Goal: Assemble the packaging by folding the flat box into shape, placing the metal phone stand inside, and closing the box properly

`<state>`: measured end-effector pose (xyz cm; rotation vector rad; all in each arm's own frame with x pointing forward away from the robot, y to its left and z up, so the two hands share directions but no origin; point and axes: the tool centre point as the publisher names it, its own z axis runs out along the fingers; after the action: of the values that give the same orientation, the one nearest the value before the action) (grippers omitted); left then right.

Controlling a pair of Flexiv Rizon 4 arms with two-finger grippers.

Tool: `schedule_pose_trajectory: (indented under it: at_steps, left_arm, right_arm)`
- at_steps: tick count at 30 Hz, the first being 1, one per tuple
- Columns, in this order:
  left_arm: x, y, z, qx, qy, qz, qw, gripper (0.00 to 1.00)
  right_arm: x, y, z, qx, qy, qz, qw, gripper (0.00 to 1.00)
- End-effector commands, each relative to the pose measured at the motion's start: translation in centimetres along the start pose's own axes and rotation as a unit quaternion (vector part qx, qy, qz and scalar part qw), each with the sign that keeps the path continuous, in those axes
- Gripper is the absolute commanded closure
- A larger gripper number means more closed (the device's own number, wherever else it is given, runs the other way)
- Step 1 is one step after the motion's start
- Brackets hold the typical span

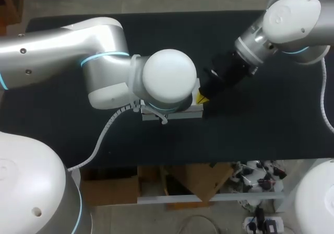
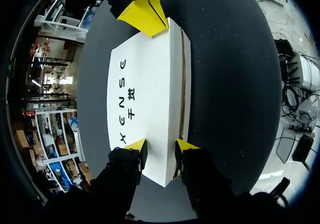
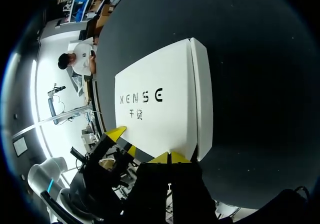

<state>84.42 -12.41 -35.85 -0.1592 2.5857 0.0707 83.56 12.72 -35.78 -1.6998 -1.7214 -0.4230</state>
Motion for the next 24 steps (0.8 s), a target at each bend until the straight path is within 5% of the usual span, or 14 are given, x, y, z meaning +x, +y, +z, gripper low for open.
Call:
schedule_pose_trajectory:
  at_steps: [1,15,17,22,24]
  left_arm:
    - [0.1,0.0,-0.3,-0.001,-0.003,0.001,1.0,0.62]
    - [0.1,1.0,-1.8,0.018,-0.012,-0.008,1.0,0.58]
    - [0.0,1.3,-2.4,0.028,-0.016,-0.012,0.999,0.62]
    - [-0.6,2.0,-3.8,0.059,-0.018,-0.032,0.998,1.0]
    - [-0.7,2.1,-4.2,0.07,-0.017,-0.041,0.997,1.0]
  right_arm:
    - [-0.3,0.0,0.0,0.001,0.002,0.0,1.0,1.0]
    - [-0.2,0.2,0.3,0.004,0.002,0.001,1.0,1.0]
    - [-0.2,0.3,0.4,0.005,0.002,0.001,1.0,1.0]
    - [-0.3,0.3,0.5,0.007,0.003,0.003,1.0,1.0]
    - [-0.3,0.3,0.5,0.007,0.003,0.003,1.0,1.0]
